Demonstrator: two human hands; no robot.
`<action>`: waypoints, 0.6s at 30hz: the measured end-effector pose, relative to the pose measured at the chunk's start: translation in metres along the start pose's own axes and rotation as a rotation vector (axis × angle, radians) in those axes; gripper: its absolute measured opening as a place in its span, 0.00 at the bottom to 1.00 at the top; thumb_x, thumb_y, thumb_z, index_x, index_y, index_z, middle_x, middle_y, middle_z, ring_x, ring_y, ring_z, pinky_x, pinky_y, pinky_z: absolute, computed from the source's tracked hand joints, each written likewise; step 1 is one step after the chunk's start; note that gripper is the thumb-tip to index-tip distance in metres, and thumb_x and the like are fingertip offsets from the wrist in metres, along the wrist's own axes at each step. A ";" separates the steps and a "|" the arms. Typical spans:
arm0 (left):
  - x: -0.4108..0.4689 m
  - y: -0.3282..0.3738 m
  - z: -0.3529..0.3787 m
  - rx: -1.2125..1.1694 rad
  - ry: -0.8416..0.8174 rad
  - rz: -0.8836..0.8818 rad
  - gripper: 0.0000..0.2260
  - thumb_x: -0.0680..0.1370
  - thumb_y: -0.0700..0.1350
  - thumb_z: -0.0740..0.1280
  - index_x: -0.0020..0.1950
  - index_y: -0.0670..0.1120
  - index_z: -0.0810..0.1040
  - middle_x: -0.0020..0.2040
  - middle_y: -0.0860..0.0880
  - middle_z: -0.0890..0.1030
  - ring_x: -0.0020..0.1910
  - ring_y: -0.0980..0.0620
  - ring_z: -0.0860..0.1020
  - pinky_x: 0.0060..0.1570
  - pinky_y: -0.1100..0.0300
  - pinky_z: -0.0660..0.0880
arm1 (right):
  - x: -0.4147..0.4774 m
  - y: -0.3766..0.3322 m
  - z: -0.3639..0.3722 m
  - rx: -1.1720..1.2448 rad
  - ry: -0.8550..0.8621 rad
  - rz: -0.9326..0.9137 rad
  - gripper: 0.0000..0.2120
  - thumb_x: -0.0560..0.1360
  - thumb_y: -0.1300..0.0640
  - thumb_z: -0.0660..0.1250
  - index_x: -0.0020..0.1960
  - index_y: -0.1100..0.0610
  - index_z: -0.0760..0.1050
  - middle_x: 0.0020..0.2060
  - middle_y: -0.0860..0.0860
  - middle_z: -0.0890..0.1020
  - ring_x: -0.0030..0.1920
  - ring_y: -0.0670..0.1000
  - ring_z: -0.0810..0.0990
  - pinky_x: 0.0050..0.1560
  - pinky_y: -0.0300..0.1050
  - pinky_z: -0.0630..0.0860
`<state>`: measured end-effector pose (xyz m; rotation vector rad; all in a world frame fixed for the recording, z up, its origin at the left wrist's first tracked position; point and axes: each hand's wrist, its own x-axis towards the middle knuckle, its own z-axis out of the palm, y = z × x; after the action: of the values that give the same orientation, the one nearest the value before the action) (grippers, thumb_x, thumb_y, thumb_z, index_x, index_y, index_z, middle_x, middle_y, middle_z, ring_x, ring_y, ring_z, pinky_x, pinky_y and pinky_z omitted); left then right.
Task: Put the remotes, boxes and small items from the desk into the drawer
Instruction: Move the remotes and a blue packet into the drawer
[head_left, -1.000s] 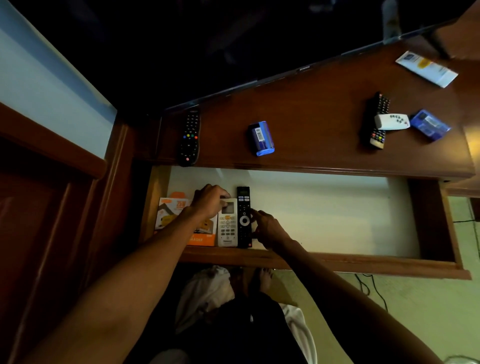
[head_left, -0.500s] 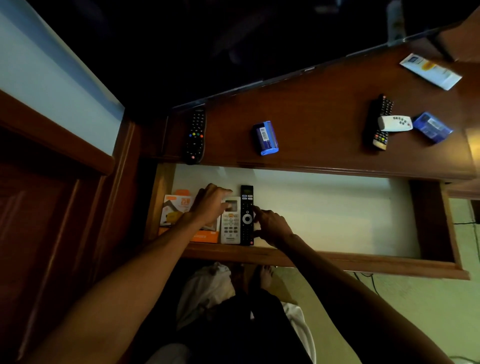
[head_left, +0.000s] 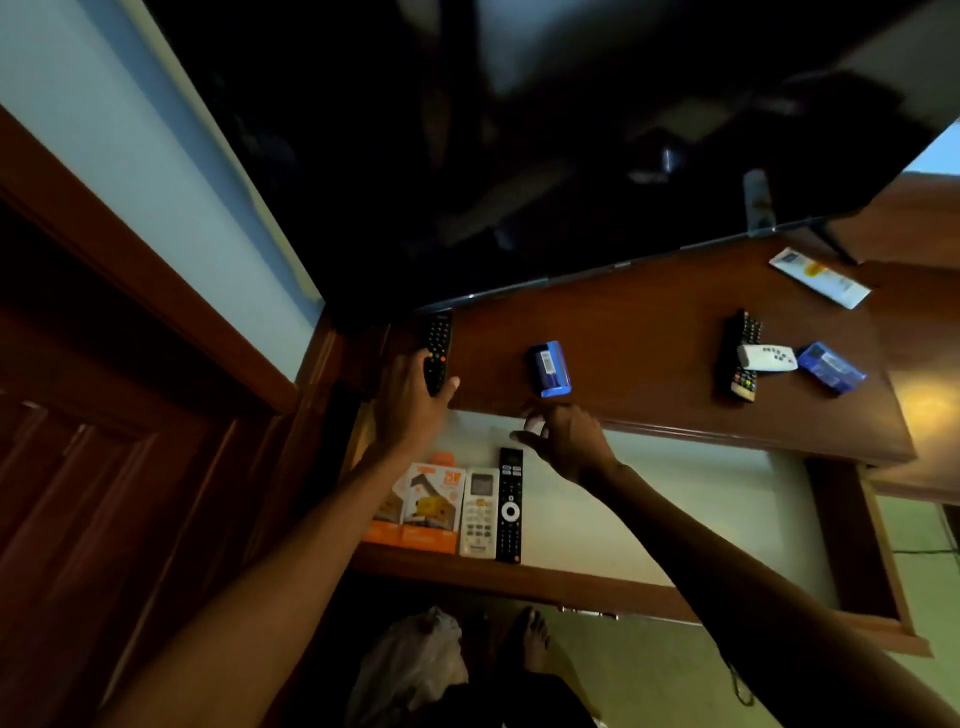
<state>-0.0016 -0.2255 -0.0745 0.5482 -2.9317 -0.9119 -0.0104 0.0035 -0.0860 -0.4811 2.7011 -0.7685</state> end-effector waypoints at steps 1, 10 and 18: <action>0.006 0.001 0.001 0.026 -0.055 -0.076 0.33 0.76 0.60 0.66 0.76 0.48 0.61 0.75 0.41 0.65 0.73 0.39 0.64 0.66 0.39 0.68 | 0.003 -0.003 -0.005 0.010 0.018 0.011 0.11 0.74 0.45 0.69 0.53 0.48 0.75 0.47 0.44 0.83 0.42 0.47 0.81 0.42 0.47 0.81; 0.014 0.004 0.022 -0.027 -0.114 -0.166 0.38 0.75 0.49 0.72 0.79 0.45 0.55 0.77 0.40 0.61 0.75 0.39 0.62 0.70 0.41 0.65 | 0.039 0.008 -0.024 -0.052 0.204 0.086 0.26 0.74 0.46 0.69 0.67 0.54 0.65 0.58 0.57 0.78 0.51 0.57 0.80 0.43 0.53 0.81; 0.002 -0.022 0.006 -0.353 0.000 -0.116 0.34 0.68 0.39 0.78 0.72 0.46 0.71 0.67 0.43 0.75 0.65 0.46 0.75 0.63 0.53 0.73 | 0.071 0.018 -0.008 -0.144 0.064 0.233 0.40 0.72 0.53 0.72 0.76 0.50 0.54 0.68 0.63 0.67 0.65 0.64 0.70 0.54 0.59 0.78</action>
<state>0.0035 -0.2400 -0.0919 0.6959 -2.6667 -1.4005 -0.0809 -0.0062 -0.1026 -0.1696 2.8185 -0.5370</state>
